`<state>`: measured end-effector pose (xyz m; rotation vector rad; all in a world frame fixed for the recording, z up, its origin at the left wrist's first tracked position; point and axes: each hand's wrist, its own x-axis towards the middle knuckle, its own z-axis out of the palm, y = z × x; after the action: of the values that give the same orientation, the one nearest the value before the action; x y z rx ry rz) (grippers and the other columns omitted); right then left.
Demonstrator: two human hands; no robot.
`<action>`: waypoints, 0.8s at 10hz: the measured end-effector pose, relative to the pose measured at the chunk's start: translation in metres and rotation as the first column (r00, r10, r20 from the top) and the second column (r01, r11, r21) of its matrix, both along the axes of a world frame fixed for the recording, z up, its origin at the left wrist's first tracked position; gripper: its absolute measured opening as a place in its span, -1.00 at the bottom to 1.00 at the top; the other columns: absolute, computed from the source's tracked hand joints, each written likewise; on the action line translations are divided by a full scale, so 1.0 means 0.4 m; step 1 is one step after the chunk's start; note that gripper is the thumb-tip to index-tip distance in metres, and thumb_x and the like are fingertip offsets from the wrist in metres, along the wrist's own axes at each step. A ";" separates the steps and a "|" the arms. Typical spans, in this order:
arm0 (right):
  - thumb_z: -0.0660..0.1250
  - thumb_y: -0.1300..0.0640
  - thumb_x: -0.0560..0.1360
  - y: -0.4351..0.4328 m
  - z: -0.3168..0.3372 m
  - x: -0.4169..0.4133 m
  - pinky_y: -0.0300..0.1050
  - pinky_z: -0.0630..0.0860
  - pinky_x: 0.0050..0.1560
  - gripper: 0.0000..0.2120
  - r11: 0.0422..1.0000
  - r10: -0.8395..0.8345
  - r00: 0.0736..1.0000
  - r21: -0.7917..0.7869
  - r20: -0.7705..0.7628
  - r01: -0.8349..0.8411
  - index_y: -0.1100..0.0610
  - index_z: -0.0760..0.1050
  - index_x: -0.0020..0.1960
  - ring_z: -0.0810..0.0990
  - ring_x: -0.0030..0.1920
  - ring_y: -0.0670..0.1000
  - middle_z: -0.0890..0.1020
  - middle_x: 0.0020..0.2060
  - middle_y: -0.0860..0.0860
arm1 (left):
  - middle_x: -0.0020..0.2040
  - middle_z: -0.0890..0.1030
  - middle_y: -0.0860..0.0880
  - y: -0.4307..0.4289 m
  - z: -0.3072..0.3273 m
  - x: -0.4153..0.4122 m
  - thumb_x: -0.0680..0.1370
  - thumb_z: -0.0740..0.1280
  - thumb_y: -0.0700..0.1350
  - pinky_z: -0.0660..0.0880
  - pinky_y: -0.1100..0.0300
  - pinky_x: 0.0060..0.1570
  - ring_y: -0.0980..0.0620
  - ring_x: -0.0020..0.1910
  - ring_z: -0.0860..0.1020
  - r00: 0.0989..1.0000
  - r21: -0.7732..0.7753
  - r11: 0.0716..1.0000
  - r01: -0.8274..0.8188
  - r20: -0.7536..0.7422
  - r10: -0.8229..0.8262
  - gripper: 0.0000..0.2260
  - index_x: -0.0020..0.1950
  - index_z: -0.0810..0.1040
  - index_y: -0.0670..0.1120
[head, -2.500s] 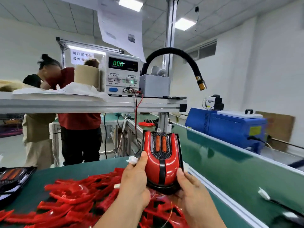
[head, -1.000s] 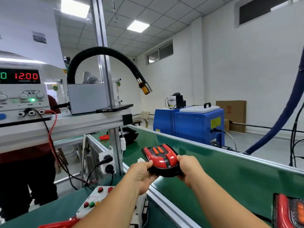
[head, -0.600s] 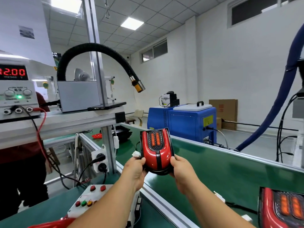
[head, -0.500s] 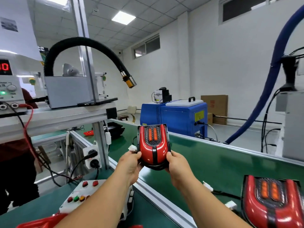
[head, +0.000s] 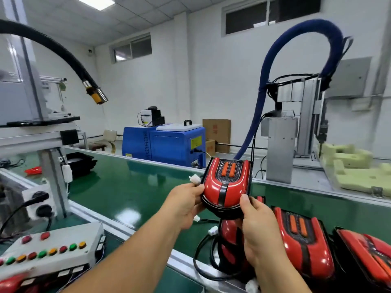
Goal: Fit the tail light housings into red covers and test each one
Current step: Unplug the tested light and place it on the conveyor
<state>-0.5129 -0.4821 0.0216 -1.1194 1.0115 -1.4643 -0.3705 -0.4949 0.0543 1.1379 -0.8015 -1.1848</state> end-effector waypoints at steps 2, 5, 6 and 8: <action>0.20 0.08 0.64 0.054 -0.004 -0.182 -0.21 0.58 -0.18 -0.73 0.988 -0.148 0.982 0.020 -0.120 0.152 0.10 0.63 -0.10 0.70 -0.16 -0.07 0.73 -0.22 -0.07 | -0.43 0.63 0.01 0.001 -0.025 -0.175 0.61 0.25 -0.31 0.47 0.33 -0.54 0.17 -0.54 0.54 0.993 0.029 0.992 0.120 -0.016 -0.119 -0.87 -0.03 0.58 -0.20; 0.04 0.02 0.65 0.081 -0.016 -0.310 0.00 0.45 -0.04 -0.62 0.935 -0.244 0.643 0.001 -0.726 0.355 0.16 0.49 -0.19 0.53 -0.14 0.08 0.61 -0.16 0.11 | -0.01 0.69 -0.21 0.002 -0.082 -0.297 0.53 0.34 -0.23 0.51 -0.09 0.15 -0.11 -0.06 0.59 0.965 0.067 0.991 0.112 0.229 -0.125 -0.89 -0.08 0.67 -0.11; -0.01 0.07 0.64 0.089 -0.020 -0.309 0.05 0.46 0.16 -0.61 0.919 -0.236 0.531 -0.008 -0.814 0.395 0.20 0.41 0.32 0.55 0.07 0.18 0.59 0.09 0.22 | 0.02 0.68 -0.23 0.006 -0.090 -0.309 0.52 0.33 -0.22 0.49 -0.20 0.24 -0.22 0.09 0.62 0.951 0.098 0.990 0.106 0.281 -0.129 -0.88 -0.12 0.67 -0.11; -0.05 0.08 0.63 0.071 -0.045 -0.328 0.07 0.48 0.16 -0.56 0.913 -0.190 0.426 0.000 -0.884 0.408 0.13 0.22 0.48 0.57 0.15 0.23 0.59 0.15 0.17 | -0.16 0.63 -0.06 0.011 -0.071 -0.326 0.54 0.31 -0.10 0.55 0.02 0.06 -0.10 -0.12 0.58 0.895 0.149 0.987 0.062 0.430 -0.121 -0.83 -0.22 0.62 -0.06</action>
<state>-0.6440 -0.4535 0.0037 -1.6242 2.1530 -0.9112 -0.5009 -0.4905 0.0259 1.5223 -1.1419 -1.0822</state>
